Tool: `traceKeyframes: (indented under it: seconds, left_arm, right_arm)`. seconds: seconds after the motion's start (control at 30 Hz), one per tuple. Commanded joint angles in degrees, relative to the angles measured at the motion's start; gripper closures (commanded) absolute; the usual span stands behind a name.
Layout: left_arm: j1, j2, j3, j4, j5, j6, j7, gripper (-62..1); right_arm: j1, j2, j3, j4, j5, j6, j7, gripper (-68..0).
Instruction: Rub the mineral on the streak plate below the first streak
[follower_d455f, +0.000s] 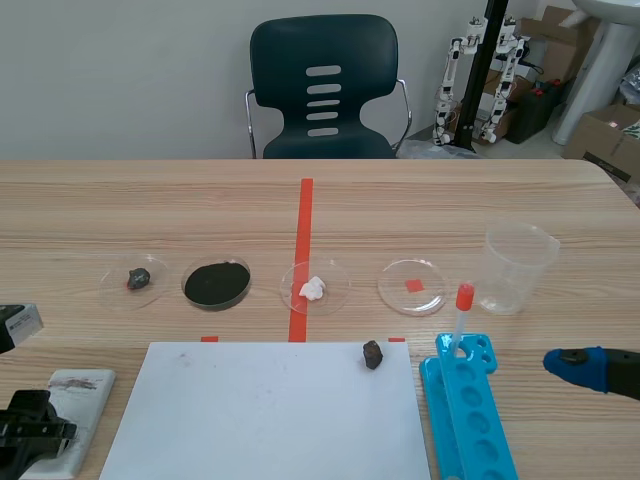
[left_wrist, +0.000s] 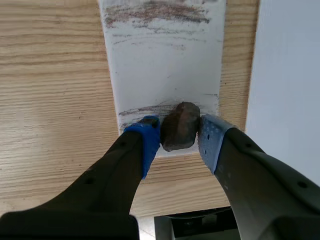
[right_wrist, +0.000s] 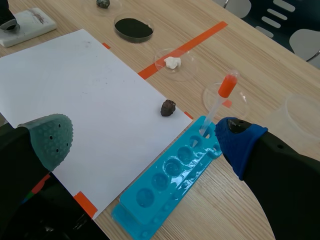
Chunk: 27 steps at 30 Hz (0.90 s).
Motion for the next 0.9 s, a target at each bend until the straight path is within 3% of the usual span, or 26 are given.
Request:
traceKeyframes:
  seconds: [0.0, 0.13, 0.27, 0.63, 0.87]
  left_arm:
    - [-0.3, 2.1, 1.7, 0.2, -1.9, -1.3, -0.2, -11.6]
    - [-0.3, 2.2, 1.7, 0.2, -0.3, 0.2, 0.1, -11.6]
    - [-0.2, 1.9, 1.6, 0.2, 5.8, 5.4, 0.4, -11.6]
    - [0.5, 1.9, 1.5, 0.3, 18.7, 17.2, 3.3, -11.6]
    - [2.2, 1.6, 1.5, 2.0, 20.7, 18.5, 3.2, -11.6]
  right_arm:
    - [-0.1, 0.2, 0.5, 0.5, 0.6, -0.2, 0.8, -59.1]
    - [-0.1, 0.2, 0.5, 0.5, 0.6, -0.2, 0.8, -59.1]
    - [-0.1, 0.2, 0.5, 0.5, 0.6, -0.2, 0.8, -59.1]
    - [-0.1, 0.2, 0.5, 0.5, 0.6, -0.2, 0.8, -59.1]
    - [-0.1, 0.2, 0.5, 0.5, 0.6, -0.2, 0.8, -59.1]
